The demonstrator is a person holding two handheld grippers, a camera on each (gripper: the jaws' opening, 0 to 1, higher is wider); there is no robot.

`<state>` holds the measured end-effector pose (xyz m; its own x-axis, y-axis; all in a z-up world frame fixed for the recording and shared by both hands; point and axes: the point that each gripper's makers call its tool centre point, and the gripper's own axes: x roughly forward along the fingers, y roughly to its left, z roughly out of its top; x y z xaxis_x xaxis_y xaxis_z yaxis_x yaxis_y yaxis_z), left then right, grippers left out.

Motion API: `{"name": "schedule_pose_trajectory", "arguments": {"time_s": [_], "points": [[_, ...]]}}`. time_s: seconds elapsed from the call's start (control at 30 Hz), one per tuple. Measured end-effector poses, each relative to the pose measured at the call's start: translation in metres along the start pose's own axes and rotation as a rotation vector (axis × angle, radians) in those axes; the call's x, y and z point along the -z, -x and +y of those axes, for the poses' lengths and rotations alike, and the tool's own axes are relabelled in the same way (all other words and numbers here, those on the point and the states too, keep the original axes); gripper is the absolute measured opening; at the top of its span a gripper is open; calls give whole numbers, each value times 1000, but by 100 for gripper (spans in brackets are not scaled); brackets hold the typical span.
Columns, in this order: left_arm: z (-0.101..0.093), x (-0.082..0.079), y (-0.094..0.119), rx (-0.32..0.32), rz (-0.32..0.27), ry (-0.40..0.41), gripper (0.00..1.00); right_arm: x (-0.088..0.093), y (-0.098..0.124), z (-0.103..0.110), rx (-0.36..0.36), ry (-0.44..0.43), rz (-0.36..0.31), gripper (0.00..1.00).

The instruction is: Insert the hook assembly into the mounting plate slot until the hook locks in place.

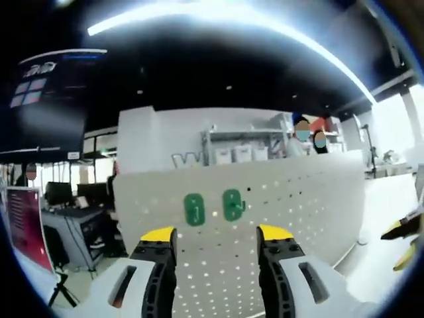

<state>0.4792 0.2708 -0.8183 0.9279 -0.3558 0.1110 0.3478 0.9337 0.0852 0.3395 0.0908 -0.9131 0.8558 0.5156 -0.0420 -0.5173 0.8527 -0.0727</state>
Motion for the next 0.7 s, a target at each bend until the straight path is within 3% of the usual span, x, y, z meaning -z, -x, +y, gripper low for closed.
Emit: {"name": "schedule_pose_trajectory", "arguments": {"time_s": [0.7], "points": [[-35,13,54,41,22,16,54,0,-1,9,-26,19,3,50]]}}
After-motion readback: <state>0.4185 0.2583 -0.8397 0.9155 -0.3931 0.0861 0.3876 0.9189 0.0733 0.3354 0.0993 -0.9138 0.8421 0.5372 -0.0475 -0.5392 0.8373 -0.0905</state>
